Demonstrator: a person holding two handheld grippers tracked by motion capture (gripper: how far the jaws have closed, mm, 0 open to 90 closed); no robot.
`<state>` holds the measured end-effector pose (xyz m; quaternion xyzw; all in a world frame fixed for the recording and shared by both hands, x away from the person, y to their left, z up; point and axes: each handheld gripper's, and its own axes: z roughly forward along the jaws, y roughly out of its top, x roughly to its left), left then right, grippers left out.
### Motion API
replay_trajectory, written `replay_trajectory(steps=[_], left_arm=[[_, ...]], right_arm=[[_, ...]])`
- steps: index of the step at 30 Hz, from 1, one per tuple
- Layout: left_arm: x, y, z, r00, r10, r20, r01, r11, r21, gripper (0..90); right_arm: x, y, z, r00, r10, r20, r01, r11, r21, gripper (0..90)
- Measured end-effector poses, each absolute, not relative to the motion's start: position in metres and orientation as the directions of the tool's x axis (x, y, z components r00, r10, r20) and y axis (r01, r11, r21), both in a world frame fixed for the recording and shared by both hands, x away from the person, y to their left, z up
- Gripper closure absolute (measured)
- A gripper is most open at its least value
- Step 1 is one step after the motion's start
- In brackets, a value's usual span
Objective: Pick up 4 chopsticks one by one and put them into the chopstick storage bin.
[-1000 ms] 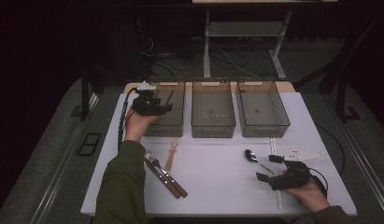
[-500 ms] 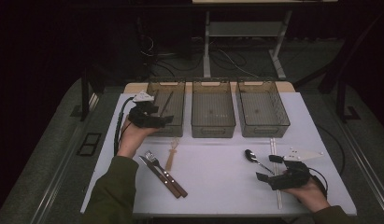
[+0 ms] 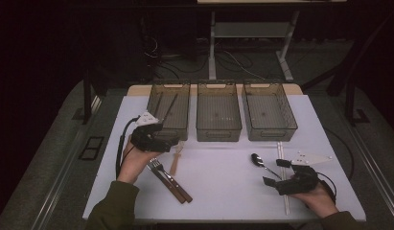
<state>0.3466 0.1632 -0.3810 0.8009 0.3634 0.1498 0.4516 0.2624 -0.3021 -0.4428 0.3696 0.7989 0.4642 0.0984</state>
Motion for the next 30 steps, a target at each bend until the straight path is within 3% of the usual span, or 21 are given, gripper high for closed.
replay_trajectory(steps=[13, 30], left_arm=[[0.304, 0.163, -0.400, 0.713, 0.699, -0.055, 0.408, -0.350, 0.843, 0.2], [0.270, 0.168, -0.426, 0.742, 0.665, -0.086, 0.417, -0.356, 0.836, 0.0]], right_arm=[[0.261, -0.302, -0.441, -0.711, 0.679, 0.182, 0.494, 0.298, 0.817, 8.3], [0.261, -0.301, -0.442, -0.711, 0.680, 0.179, 0.494, 0.303, 0.815, 8.3]])
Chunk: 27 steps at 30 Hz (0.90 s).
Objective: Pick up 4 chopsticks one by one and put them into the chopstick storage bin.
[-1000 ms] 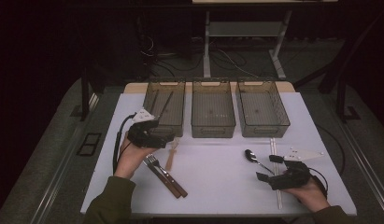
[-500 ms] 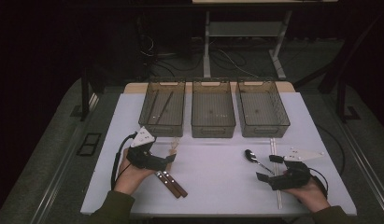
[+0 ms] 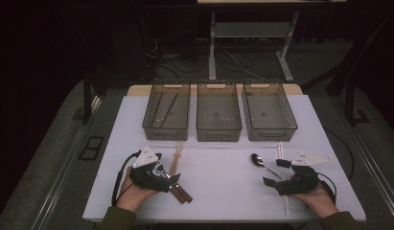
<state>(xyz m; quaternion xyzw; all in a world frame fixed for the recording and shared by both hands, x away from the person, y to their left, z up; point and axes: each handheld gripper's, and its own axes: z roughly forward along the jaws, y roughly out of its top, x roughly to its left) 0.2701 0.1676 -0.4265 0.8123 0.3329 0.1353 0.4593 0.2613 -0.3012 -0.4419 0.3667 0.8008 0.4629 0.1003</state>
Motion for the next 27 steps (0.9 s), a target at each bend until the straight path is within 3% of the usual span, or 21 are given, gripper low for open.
replay_trajectory(steps=[19, 27], left_arm=[[0.268, 0.163, -0.434, 0.763, 0.642, -0.075, 0.423, -0.407, 0.810, 0.0], [0.269, 0.161, -0.436, 0.764, 0.641, -0.075, 0.431, -0.420, 0.798, 0.0]], right_arm=[[0.272, -0.314, -0.431, -0.673, 0.728, 0.131, 0.491, 0.308, 0.815, 8.4], [0.293, -0.326, -0.428, -0.618, 0.775, 0.131, 0.545, 0.303, 0.782, 21.7]])
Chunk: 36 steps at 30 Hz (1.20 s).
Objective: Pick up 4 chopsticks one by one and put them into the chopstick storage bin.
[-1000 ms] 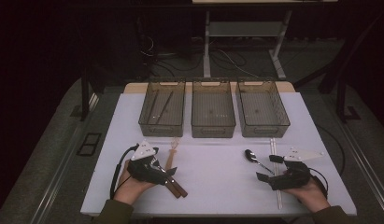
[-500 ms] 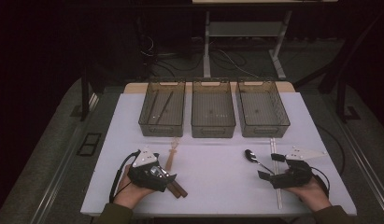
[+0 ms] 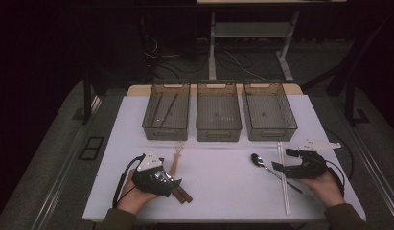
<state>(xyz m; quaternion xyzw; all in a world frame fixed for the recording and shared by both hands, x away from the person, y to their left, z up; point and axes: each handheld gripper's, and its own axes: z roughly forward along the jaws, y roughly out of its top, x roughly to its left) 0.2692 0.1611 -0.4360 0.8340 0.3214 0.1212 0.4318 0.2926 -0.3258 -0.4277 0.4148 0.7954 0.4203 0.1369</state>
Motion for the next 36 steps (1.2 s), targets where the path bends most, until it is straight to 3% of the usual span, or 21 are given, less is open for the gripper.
replay_trajectory(steps=[19, 36], left_arm=[[0.270, 0.160, -0.437, 0.770, 0.634, -0.074, 0.434, -0.435, 0.789, 0.6], [0.270, 0.159, -0.437, 0.771, 0.634, -0.066, 0.431, -0.442, 0.787, 0.8]], right_arm=[[0.348, -0.335, -0.436, -0.465, 0.878, 0.109, 0.660, 0.263, 0.704, 51.8], [0.361, -0.331, -0.448, -0.436, 0.896, 0.083, 0.705, 0.283, 0.651, 57.1]])
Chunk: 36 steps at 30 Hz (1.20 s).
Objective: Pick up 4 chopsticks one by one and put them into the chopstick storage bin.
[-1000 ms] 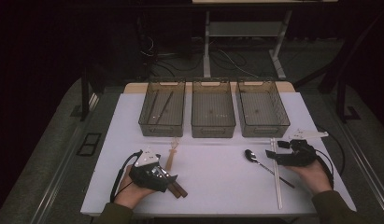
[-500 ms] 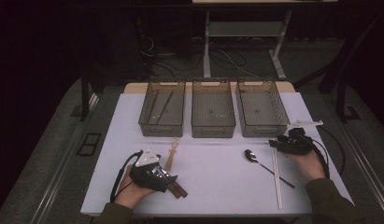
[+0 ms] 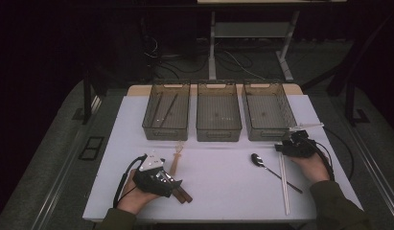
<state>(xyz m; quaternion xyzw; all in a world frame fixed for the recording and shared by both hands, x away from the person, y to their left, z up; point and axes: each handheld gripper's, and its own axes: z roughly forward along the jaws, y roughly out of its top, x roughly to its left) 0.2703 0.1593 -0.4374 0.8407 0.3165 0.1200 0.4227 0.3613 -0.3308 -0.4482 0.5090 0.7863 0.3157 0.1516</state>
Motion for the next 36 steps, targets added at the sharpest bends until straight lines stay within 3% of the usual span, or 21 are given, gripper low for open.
replay_trajectory(steps=[14, 36], left_arm=[[0.2702, 0.1594, -0.4373, 0.770, 0.635, -0.063, 0.431, -0.444, 0.785, 1.2], [0.2701, 0.1589, -0.4380, 0.771, 0.634, -0.062, 0.434, -0.452, 0.779, 1.4]], right_arm=[[0.3602, -0.3279, -0.4481, -0.427, 0.903, 0.039, 0.700, 0.303, 0.646, 65.7], [0.3590, -0.3255, -0.4478, -0.452, 0.891, 0.039, 0.690, 0.321, 0.649, 70.4]])
